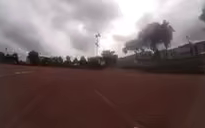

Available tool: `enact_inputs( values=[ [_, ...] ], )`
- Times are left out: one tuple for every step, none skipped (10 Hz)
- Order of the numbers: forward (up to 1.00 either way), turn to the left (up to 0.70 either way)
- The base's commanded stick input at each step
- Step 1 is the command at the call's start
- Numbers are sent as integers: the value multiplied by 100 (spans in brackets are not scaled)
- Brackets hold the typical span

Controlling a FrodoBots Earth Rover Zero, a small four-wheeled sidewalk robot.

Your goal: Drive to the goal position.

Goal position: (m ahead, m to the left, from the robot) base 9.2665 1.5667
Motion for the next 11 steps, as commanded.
enact_inputs(
  values=[
    [100, 0],
    [100, 0],
    [100, 0],
    [100, 0],
    [100, 0],
    [100, 0],
    [100, 0],
    [100, 0],
    [100, 0],
    [100, 0],
    [100, 0]
  ],
)
